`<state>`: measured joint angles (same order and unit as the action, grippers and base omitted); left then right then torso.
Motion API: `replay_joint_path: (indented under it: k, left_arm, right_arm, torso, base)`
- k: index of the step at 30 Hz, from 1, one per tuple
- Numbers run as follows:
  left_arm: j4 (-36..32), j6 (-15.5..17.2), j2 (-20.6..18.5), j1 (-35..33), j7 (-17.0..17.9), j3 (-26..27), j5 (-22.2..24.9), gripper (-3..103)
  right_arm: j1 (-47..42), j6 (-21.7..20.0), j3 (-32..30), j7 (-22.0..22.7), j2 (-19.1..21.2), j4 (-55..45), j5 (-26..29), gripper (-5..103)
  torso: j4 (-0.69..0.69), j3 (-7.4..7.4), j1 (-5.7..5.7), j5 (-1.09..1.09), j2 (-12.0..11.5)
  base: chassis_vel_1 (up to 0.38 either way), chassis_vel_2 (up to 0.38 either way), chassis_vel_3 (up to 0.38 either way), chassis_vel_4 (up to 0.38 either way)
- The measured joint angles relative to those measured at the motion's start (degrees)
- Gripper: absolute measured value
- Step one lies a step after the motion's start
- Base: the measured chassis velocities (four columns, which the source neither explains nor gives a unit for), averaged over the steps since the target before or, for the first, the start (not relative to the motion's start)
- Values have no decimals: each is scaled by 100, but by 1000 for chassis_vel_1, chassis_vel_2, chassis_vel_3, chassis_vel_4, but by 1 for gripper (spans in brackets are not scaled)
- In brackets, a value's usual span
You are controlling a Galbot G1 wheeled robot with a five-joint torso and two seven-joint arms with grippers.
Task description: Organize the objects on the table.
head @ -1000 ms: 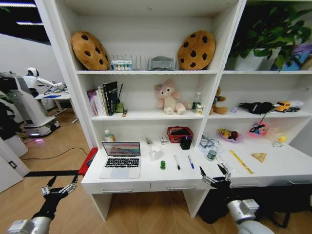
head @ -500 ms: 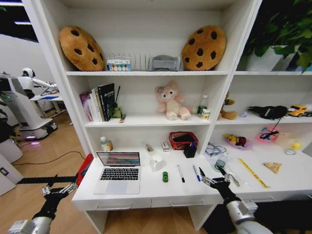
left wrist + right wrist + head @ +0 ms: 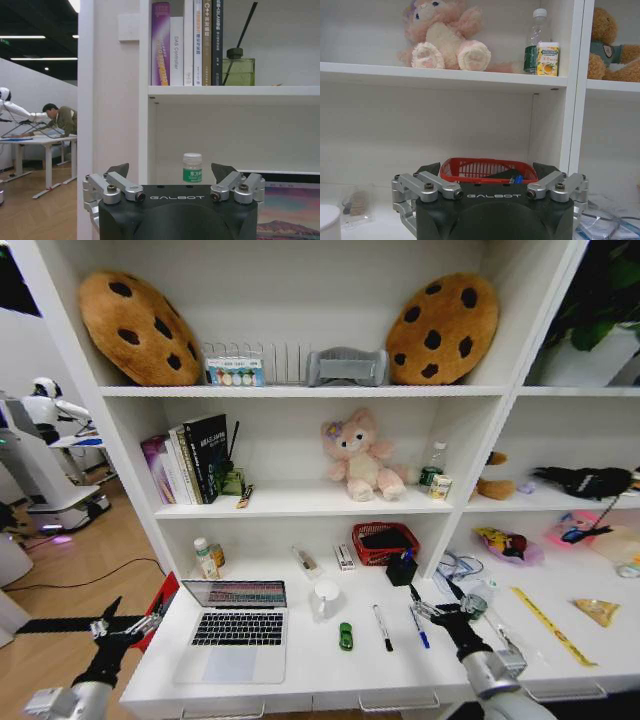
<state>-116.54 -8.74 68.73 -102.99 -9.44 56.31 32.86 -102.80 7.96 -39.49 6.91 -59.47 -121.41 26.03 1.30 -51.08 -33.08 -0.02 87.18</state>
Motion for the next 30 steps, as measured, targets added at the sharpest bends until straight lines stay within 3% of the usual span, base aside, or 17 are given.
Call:
replay_joint_path:
  k: [1,3,4,5,6,8,9,10,11,15,17,18,20,21,23,24,30]
  left_arm:
    - [-35,67,-187,21,4,-45,15,86]
    - [-57,110,-286,32,7,-68,35,86]
    - [-95,186,-507,49,23,-119,91,76]
    - [-116,225,-692,52,32,-152,135,76]
    - [-147,285,-1139,51,50,-212,232,65]
    - [-155,307,-1306,49,54,-233,276,65]
    - [-158,333,-1485,46,57,-251,327,59]
    - [-161,364,-1732,44,68,-276,408,54]
    - [-163,418,-2412,83,90,-351,595,49]
    - [-150,476,-2865,190,104,-428,747,42]
    - [-93,560,-3330,394,139,-545,970,32]
    - [-93,560,-3330,394,139,-545,970,32]
    - [59,622,-3854,695,140,-739,1130,16]
    - [59,622,-3854,695,140,-739,1130,16]
    - [224,623,-4334,887,110,-900,1191,10]
    - [345,602,-4820,918,32,-1040,1229,2]
    - [438,508,-5434,875,-94,-1444,1206,0]
  right_arm:
    - [-29,26,1,2,-94,45,-56,100]
    - [-40,37,1,2,-134,65,-74,100]
    - [-69,66,-15,5,-255,110,-97,100]
    - [-93,83,-30,7,-323,136,-101,100]
    - [-131,125,-59,12,-454,197,-117,100]
    - [-141,142,-67,12,-490,224,-127,100]
    - [-148,158,-75,12,-518,249,-136,100]
    - [-155,186,-83,13,-565,294,-146,100]
    - [-154,232,-93,19,-692,400,-150,100]
    - [-151,250,-98,27,-766,460,-150,100]
    - [-147,263,-100,32,-834,497,-151,100]
    - [-147,263,-100,32,-834,497,-151,100]
    - [-113,264,-98,44,-873,507,-150,100]
    - [-113,264,-98,44,-873,507,-150,100]
    - [-39,242,-49,73,-844,507,-136,100]
    - [39,200,57,87,-745,506,-124,100]
    - [8,194,80,92,-782,504,-79,100]
  torso:
    - [1,1,3,1,0]
    - [2,1,5,3,1]
    - [2,2,7,2,2]
    - [2,2,7,0,2]
    - [3,2,8,2,3]
    - [2,2,8,1,3]
    - [2,2,8,1,3]
    - [2,2,8,1,3]
    - [2,1,6,2,2]
    - [3,1,5,3,2]
    - [3,1,3,2,2]
    - [3,1,3,2,2]
    - [3,0,2,1,2]
    - [3,0,2,1,2]
    - [4,0,3,1,2]
    - [0,0,3,2,2]
    - [2,0,3,2,2]
  base:
    - [0,0,0,0]
    - [0,0,0,0]
    - [0,0,0,0]
    - [0,0,0,0]
    - [23,-50,-33,22]
    - [23,-50,-29,22]
    - [0,0,0,0]
    - [0,0,0,0]
    - [0,0,0,0]
    - [0,0,0,0]
    - [0,0,0,0]
    - [0,0,0,0]
    - [0,0,0,0]
    - [0,0,0,0]
    - [0,0,0,0]
    - [0,0,0,0]
    - [0,0,0,0]
